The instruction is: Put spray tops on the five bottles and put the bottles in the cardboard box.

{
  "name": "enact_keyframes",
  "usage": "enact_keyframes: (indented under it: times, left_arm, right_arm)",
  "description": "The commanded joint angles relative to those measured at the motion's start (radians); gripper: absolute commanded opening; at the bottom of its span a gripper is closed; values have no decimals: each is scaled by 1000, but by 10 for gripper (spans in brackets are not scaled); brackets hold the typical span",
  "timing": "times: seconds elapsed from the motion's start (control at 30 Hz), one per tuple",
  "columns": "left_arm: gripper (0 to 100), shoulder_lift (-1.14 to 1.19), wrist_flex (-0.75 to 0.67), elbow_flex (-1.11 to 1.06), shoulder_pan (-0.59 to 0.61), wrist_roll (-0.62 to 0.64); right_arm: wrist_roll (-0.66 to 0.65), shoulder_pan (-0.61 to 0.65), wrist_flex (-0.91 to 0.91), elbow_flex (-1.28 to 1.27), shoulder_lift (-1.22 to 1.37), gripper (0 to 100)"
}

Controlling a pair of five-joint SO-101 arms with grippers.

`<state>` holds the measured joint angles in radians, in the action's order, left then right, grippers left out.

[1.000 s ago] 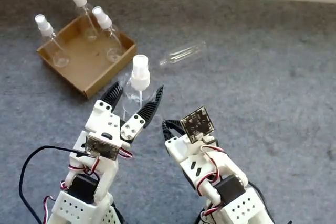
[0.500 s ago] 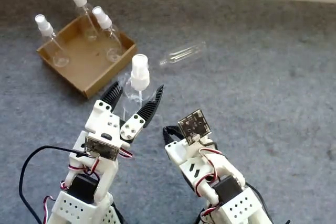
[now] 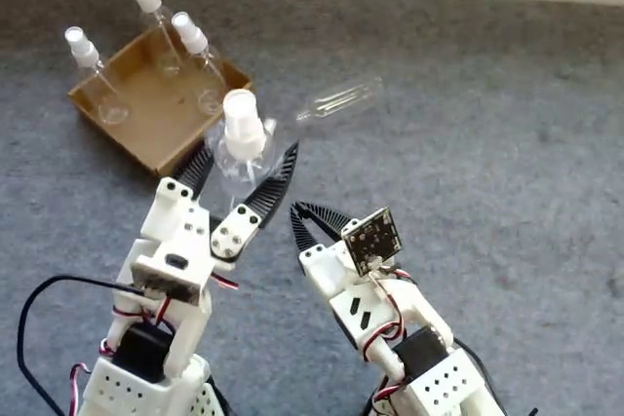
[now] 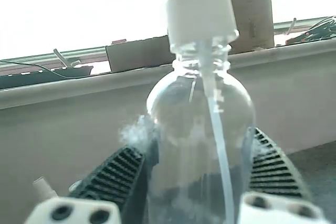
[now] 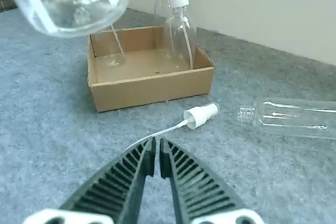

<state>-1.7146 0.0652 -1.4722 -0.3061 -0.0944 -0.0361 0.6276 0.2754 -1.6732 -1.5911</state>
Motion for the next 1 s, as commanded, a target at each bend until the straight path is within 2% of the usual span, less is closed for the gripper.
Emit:
enact_keyframes:
  times: [0.0, 0.27, 0.53, 0.7, 0.77, 0.9, 0.97]
  left_arm:
    - [154, 232, -25, 197, 4, 6]
    - [154, 657, -31, 452, -18, 9]
    - [154, 924, -342, 460, -140, 9]
    - [154, 1046, -414, 458, -163, 17]
    - [154, 1075, -410, 458, -154, 101]
    - [154, 1073, -405, 458, -143, 362]
    - [154, 1058, -405, 458, -140, 393]
  right_arm:
    - [2, 7, -33, -179, -10, 8]
    - [2, 7, -36, -179, -10, 8]
    - [2, 2, -36, -179, -10, 8]
    - [2, 2, -36, -179, -10, 8]
    - [2, 1, -36, -179, -10, 8]
    - [2, 1, -36, -179, -10, 8]
    - [2, 1, -35, -179, -10, 8]
